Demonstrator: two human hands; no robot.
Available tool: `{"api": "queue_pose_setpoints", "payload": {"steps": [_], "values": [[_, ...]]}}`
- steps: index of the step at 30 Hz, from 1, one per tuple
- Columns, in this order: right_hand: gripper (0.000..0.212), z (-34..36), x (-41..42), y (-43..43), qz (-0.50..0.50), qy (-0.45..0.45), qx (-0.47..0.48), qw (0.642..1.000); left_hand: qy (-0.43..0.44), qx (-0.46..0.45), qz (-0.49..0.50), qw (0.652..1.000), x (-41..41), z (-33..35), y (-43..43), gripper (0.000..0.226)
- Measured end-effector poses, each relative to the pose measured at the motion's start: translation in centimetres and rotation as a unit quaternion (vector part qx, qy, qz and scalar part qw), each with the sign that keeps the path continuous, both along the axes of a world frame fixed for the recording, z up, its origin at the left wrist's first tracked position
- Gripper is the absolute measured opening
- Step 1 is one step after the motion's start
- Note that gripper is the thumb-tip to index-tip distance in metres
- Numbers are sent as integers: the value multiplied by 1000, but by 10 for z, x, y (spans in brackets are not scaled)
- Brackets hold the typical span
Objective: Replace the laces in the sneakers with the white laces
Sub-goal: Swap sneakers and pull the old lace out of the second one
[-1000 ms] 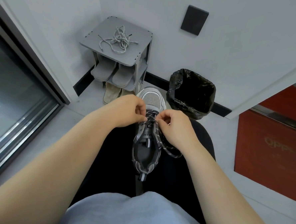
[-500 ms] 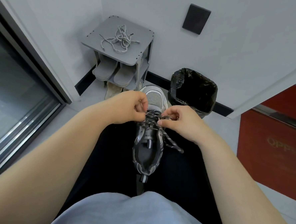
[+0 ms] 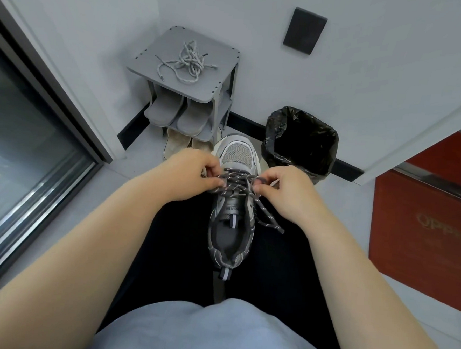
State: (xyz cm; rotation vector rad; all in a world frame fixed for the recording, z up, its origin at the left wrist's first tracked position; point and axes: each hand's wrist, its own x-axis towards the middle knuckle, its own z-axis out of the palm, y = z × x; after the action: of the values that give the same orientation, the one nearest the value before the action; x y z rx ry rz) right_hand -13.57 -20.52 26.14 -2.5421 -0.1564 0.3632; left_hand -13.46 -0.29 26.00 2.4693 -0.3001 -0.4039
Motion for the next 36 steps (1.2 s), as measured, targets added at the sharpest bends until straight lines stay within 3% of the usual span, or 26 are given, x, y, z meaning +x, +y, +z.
{"api": "queue_pose_setpoints", "payload": {"steps": [4, 6, 8, 10, 15, 20, 24, 27, 29, 33, 36], "values": [[9, 6, 3, -17, -81, -88, -15, 993, -8, -72, 42, 996, -4, 1, 10, 7], [5, 3, -2, -14, -78, -75, 48, 993, 7, -114, 67, 991, -5, 1, 8, 9], [16, -1, -8, -4, -65, -16, 129, 989, 24, -151, 78, 985, -5, -1, 4, 14], [29, -6, -10, 1, -47, 6, 132, 990, 34, -159, 75, 984, -3, -4, 2, 18], [26, -9, -7, 1, -43, -12, 111, 993, 19, -158, 70, 985, -2, -6, 3, 17], [19, -3, -1, -27, -151, -92, 129, 976, 35, -175, 92, 980, 1, -4, 9, 15], [16, -5, -6, -19, -78, -11, 133, 988, 67, -157, 69, 983, 5, -5, 12, 7], [13, -7, -7, -10, -29, -8, 51, 998, 53, -66, 29, 996, 5, -5, 10, 9], [13, -6, -7, -6, -31, -6, 64, 997, 37, -28, 19, 999, 3, -4, 8, 8], [45, -9, -4, -6, -52, 23, 100, 993, 11, -39, 14, 999, 2, -3, 9, 5], [40, -4, 1, -12, -10, 49, 84, 995, 26, -118, 76, 990, 3, -5, 14, 8]]}}
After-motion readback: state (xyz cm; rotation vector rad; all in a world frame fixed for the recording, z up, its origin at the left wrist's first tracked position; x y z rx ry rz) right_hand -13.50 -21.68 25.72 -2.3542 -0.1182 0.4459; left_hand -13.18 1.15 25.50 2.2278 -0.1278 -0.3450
